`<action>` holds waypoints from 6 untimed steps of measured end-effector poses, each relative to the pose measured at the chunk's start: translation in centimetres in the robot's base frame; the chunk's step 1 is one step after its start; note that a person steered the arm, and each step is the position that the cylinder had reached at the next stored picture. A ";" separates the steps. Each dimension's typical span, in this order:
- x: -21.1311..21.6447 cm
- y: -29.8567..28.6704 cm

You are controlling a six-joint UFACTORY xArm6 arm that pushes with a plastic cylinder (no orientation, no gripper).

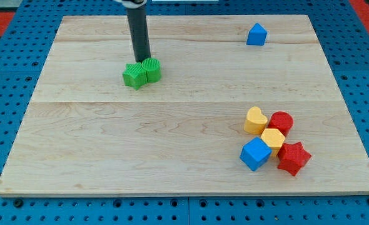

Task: Push the red star into a blue cube

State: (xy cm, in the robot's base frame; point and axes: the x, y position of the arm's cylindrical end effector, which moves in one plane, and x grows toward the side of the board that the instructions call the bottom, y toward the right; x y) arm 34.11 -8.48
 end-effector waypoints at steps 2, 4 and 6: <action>3.3 17.2; 13.9 31.0; 24.2 25.4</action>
